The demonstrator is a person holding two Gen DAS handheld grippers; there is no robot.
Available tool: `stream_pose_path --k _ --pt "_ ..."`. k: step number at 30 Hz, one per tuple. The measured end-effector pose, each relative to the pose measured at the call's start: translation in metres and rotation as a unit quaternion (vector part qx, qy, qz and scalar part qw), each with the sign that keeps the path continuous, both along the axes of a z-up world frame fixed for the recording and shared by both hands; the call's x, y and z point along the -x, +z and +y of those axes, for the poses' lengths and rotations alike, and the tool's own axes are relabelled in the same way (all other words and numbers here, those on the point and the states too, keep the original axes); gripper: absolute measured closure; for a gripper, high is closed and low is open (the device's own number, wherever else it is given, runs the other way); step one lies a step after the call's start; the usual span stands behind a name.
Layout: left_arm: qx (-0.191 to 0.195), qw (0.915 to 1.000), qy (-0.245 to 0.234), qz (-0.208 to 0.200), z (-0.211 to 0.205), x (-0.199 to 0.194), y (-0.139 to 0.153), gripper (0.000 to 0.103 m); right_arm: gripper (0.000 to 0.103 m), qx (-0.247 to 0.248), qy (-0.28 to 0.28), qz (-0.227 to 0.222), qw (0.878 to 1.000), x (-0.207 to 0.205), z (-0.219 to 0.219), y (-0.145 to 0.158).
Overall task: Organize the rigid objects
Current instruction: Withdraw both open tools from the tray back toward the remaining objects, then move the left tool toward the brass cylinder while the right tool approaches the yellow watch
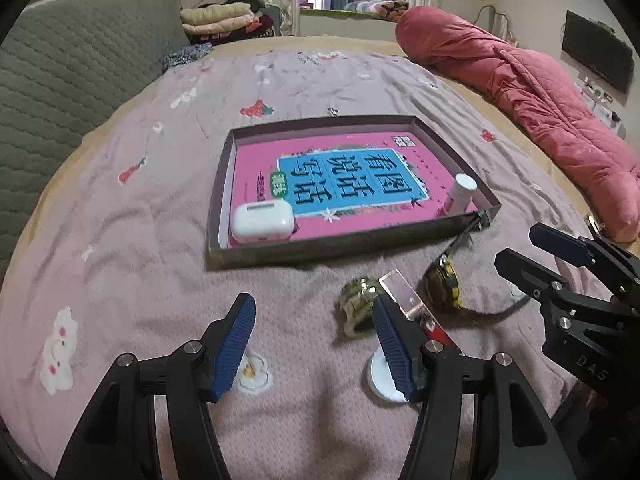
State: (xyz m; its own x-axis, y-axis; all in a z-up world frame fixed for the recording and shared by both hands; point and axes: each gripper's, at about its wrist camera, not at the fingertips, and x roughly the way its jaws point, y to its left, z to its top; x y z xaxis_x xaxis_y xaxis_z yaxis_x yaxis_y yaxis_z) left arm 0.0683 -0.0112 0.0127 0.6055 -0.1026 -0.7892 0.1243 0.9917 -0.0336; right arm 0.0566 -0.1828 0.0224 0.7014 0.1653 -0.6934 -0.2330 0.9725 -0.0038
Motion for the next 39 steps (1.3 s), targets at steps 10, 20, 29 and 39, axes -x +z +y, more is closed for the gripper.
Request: stream_pose_path --k 10,20,29,39 --pt "0.005 0.9996 -0.018 0.019 -0.003 0.013 -0.006 0.040 0.050 -0.002 0.011 0.009 1.000 0.014 0.000 -0.004" --pt "0.007 0.9982 -0.035 0.048 -0.009 0.019 -0.017 0.040 0.050 0.001 0.020 0.017 1.000 0.026 0.003 -0.007" --pt "0.008 0.9965 -0.050 0.066 -0.013 0.022 -0.026 0.040 0.050 0.006 0.029 0.032 0.999 0.034 0.005 -0.015" --pt "0.016 0.9947 -0.065 0.078 -0.020 0.024 -0.029 0.040 0.050 0.008 0.040 0.048 0.998 0.035 0.009 -0.023"
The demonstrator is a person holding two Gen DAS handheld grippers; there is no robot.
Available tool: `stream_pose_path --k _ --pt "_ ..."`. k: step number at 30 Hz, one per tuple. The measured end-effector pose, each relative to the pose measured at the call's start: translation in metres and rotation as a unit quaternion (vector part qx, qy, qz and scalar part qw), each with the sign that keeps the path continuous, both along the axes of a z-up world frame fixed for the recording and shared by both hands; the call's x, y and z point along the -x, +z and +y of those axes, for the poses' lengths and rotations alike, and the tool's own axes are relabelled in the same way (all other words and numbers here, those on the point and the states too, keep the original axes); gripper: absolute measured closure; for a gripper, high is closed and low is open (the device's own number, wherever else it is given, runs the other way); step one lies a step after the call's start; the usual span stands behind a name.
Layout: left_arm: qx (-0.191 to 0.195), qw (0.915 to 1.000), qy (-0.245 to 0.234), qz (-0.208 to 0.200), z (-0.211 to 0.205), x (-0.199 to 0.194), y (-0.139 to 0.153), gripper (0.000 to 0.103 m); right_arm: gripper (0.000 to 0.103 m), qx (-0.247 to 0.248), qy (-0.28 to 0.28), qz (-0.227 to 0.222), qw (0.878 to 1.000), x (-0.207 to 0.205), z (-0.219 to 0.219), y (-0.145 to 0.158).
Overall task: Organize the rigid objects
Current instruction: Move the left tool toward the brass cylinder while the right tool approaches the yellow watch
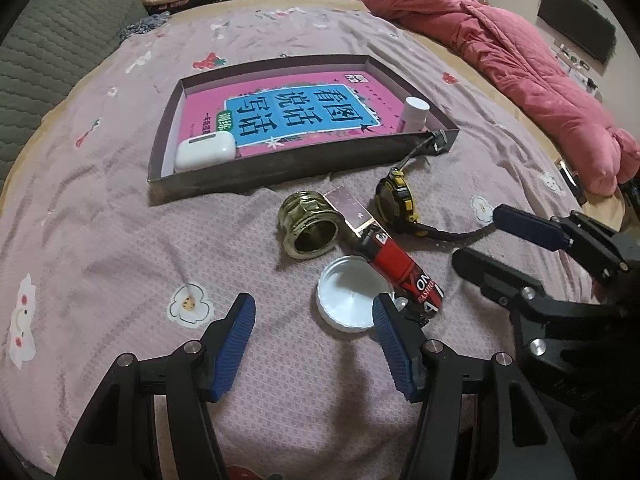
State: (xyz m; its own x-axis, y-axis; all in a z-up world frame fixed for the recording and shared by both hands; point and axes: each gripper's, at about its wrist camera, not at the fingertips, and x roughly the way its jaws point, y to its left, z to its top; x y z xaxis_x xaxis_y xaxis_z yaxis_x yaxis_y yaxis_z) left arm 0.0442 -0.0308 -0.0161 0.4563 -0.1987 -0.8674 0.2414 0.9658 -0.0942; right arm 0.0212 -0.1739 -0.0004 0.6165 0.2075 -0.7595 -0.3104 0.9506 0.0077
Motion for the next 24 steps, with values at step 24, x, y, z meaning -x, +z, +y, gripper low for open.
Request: stream_pose_path --k 24 --pt "0.007 0.9998 0.015 0.010 0.007 -0.009 -0.008 0.040 0.050 -0.003 0.000 0.023 1.000 -0.005 0.004 -0.015"
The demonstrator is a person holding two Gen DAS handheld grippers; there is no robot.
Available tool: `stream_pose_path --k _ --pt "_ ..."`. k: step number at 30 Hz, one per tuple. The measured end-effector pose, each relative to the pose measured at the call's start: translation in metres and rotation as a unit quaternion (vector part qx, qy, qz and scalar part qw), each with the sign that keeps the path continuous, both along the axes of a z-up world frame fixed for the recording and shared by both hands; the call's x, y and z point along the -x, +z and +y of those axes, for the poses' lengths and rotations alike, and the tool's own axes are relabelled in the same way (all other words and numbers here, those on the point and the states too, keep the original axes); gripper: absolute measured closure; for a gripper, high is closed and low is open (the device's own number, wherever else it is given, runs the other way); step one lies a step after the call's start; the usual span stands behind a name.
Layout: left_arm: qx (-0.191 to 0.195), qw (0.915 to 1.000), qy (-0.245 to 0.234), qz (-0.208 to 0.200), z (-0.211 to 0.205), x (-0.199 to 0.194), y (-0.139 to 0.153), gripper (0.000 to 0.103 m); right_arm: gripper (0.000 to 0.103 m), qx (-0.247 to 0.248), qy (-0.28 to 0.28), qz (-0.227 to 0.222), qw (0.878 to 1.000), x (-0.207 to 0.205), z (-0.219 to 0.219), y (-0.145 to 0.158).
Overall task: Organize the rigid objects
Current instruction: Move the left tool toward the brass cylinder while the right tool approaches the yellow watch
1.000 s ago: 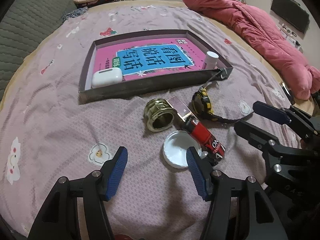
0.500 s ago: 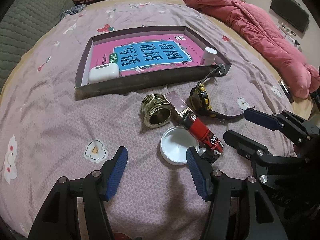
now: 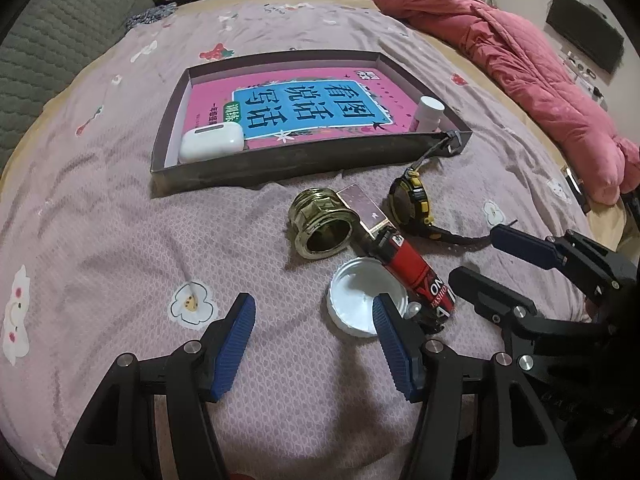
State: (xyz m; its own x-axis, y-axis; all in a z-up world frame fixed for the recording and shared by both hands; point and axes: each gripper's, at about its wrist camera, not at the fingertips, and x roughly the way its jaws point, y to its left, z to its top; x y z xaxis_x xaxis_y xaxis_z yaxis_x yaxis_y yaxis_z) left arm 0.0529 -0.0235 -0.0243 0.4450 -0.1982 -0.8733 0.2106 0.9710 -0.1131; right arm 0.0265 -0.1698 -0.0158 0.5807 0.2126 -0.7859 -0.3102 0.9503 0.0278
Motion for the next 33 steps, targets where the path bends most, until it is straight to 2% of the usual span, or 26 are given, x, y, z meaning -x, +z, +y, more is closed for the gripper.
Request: stream_pose_path --k 33 --pt "0.002 0.9991 0.040 -0.012 0.008 -0.043 -0.014 0.040 0.050 -0.013 -0.019 0.001 1.000 -0.025 0.000 -0.004"
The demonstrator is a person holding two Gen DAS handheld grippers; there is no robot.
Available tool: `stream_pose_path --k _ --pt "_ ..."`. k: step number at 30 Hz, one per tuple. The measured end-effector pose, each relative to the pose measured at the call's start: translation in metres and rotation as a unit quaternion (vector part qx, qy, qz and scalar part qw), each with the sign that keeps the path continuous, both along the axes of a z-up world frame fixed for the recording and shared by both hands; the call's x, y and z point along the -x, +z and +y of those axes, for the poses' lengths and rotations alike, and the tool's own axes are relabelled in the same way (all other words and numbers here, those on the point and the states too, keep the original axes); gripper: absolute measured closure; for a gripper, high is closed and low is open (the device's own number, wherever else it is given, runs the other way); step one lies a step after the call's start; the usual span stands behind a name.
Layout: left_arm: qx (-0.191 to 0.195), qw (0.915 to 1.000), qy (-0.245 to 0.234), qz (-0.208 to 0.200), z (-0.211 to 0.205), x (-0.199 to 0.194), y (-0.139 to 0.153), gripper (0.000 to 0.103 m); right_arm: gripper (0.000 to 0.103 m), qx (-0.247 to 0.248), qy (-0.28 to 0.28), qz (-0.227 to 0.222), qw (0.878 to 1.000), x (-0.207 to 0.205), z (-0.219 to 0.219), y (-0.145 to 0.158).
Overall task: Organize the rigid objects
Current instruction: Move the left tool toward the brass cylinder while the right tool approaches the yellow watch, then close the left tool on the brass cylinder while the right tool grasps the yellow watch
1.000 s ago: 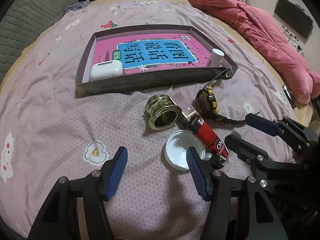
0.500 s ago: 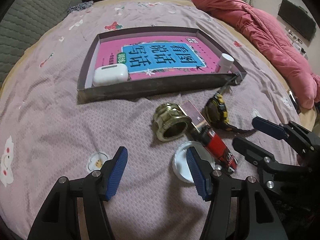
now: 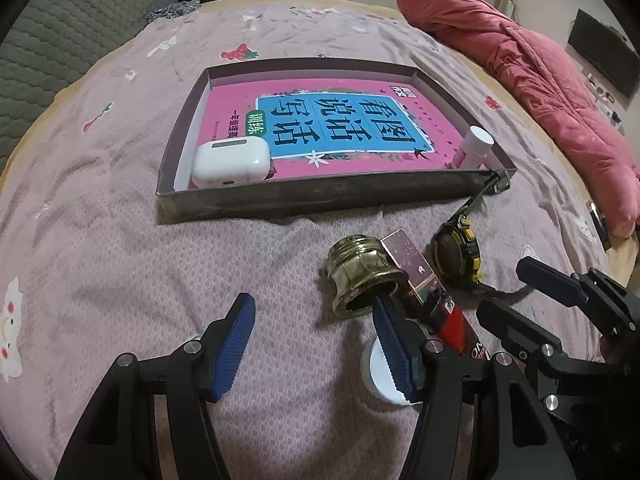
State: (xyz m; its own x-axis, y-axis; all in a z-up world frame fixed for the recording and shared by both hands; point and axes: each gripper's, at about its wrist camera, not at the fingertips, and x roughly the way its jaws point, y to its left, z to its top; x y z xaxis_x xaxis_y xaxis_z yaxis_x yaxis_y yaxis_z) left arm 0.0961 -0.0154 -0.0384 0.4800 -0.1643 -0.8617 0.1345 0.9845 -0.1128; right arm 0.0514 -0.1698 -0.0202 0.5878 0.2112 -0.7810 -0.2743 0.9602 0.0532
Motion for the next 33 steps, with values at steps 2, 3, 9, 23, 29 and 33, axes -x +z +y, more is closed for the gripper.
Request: stream_pose_path --k 2,3,9,23,29,33 --pt "-0.003 1.0000 0.001 -0.002 -0.001 -0.001 -0.001 0.040 0.050 -0.002 -0.002 -0.001 1.000 -0.002 0.001 0.001" --pt "-0.003 1.0000 0.001 -0.002 -0.002 -0.002 -0.002 0.040 0.050 -0.003 -0.002 -0.001 1.000 -0.002 0.001 0.001" --pt "-0.003 1.0000 0.006 -0.003 -0.003 -0.007 -0.004 0.040 0.050 -0.013 -0.019 0.000 1.000 -0.013 0.004 0.004" --pt "0.000 0.9998 0.021 -0.006 0.004 -0.018 -0.010 0.040 0.050 -0.015 -0.063 0.016 0.998 -0.038 0.012 -0.002" --pt "-0.004 0.9997 0.024 -0.008 0.007 -0.021 -0.011 0.040 0.050 -0.013 -0.061 0.024 0.998 -0.044 0.015 -0.006" --pt "-0.005 0.9997 0.023 -0.009 0.007 -0.023 -0.012 0.040 0.050 -0.011 -0.060 0.032 0.998 -0.046 0.015 -0.010"
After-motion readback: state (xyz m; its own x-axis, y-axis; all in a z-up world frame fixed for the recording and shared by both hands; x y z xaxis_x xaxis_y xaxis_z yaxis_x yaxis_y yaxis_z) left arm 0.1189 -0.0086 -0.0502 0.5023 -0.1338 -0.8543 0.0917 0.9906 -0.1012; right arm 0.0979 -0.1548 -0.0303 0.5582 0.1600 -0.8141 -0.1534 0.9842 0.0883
